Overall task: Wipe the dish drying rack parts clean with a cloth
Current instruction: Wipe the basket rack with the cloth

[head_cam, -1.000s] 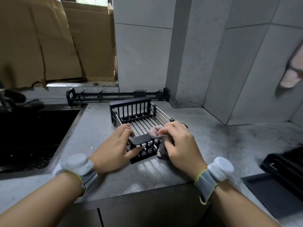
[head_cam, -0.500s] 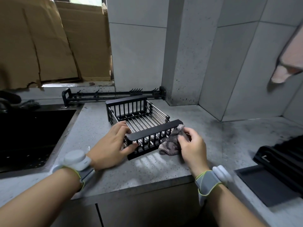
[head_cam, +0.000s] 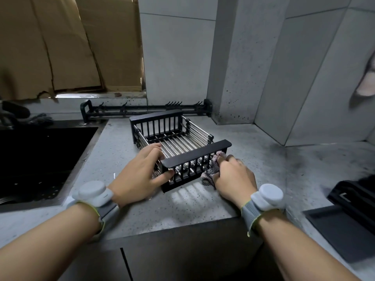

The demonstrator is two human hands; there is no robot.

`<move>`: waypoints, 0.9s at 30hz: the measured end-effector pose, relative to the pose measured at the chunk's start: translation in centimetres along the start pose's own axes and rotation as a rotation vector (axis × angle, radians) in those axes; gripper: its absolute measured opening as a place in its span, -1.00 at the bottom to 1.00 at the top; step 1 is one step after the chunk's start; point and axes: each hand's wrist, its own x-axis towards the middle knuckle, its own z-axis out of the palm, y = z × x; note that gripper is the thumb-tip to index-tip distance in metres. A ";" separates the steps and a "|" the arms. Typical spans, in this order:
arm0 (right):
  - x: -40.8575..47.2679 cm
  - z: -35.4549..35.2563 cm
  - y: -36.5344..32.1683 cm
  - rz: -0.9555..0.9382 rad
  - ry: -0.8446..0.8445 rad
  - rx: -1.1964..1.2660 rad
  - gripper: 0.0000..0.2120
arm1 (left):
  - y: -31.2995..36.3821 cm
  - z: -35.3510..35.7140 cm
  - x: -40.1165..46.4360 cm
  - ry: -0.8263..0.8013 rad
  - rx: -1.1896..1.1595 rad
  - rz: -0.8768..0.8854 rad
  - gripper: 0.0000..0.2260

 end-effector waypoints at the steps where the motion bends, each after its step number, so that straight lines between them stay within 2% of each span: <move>1: 0.1 -0.1 0.1 -0.017 0.000 -0.027 -0.59 | 0.0 0.0 0.0 0.001 0.000 -0.001 -0.65; 7: 0.0 -0.3 1.2 -0.119 -0.031 -0.072 -0.64 | 0.3 -0.1 0.0 -0.008 0.009 -0.028 -0.60; 11: -0.5 -0.1 1.8 -0.136 0.119 0.210 -0.68 | 0.7 -0.2 0.0 -0.010 0.014 -0.038 -0.64; 13: -0.4 -0.2 1.8 -0.166 0.174 0.277 -0.67 | 0.7 -0.2 -0.1 0.000 0.013 -0.032 -0.67; 17: -0.1 0.5 1.3 -0.155 0.051 0.188 -0.87 | 0.6 -0.2 -0.1 -0.003 0.012 -0.024 -0.67; 21: 0.5 0.6 0.8 -0.114 -0.079 0.095 -0.72 | 0.3 -0.3 0.0 0.008 0.006 -0.016 -0.62; 27: 0.4 0.8 0.6 -0.139 -0.031 0.022 -0.76 | 0.2 -0.2 0.1 0.010 0.001 -0.007 -0.59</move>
